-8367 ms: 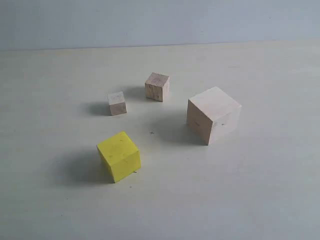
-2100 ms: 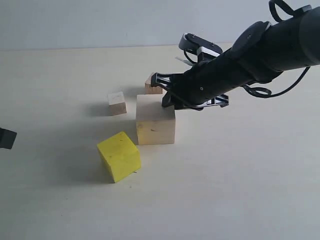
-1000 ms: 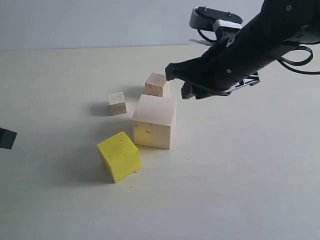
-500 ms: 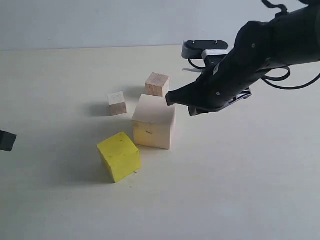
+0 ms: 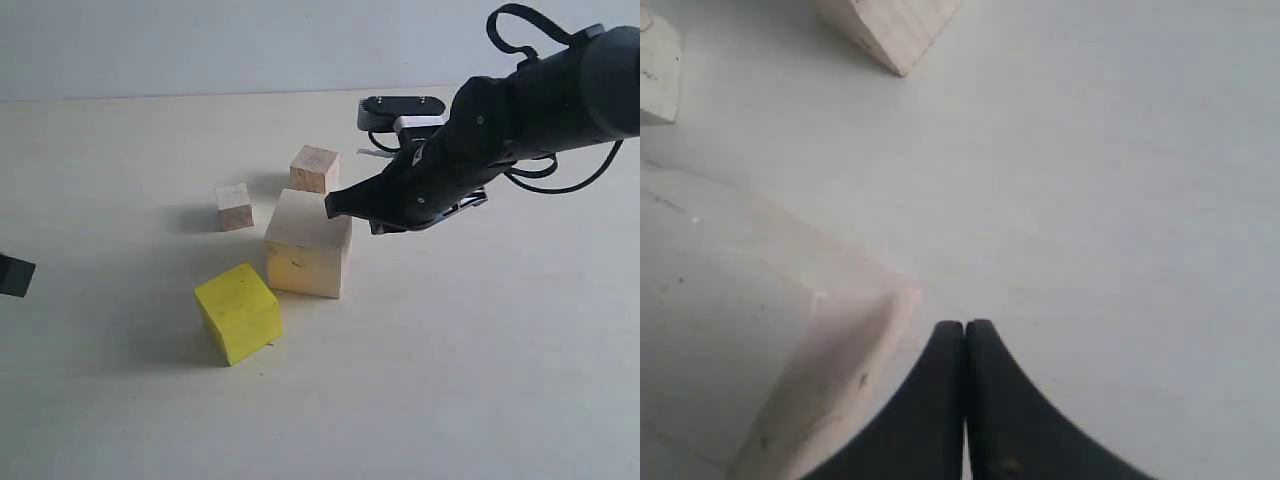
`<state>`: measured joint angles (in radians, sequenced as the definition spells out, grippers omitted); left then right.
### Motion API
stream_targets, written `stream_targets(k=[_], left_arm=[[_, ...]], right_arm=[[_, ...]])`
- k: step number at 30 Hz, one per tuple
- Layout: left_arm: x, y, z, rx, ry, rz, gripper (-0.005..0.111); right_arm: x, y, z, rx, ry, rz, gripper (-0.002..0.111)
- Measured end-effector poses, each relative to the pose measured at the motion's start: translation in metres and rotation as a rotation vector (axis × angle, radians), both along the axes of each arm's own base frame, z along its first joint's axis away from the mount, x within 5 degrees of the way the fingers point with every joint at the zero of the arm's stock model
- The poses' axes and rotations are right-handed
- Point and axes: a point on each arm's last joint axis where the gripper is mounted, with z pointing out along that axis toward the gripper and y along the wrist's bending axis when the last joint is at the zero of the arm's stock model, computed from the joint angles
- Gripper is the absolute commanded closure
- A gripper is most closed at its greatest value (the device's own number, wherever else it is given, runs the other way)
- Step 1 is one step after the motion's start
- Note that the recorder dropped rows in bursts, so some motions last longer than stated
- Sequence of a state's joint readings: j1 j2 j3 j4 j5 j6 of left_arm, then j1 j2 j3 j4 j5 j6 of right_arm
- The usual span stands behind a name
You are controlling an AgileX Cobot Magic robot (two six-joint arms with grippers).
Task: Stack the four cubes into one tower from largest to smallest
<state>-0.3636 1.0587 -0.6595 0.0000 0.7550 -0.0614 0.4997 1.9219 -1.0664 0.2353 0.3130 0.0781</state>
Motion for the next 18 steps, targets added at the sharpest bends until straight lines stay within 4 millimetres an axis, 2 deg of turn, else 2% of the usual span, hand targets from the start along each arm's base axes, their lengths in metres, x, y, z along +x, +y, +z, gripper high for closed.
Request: stream_targets(k=[8, 18], left_arm=[[0.0, 0.0, 0.0, -0.001, -0.004, -0.001, 0.107], [0.001, 0.0, 0.001, -0.005, -0.016, -0.001, 0.107]], right_arm=[[0.009, 0.007, 0.007, 0.03, -0.017, 0.01, 0.108], [0.008, 0.011, 0.009, 0.075, -0.01, 0.028, 0.108]])
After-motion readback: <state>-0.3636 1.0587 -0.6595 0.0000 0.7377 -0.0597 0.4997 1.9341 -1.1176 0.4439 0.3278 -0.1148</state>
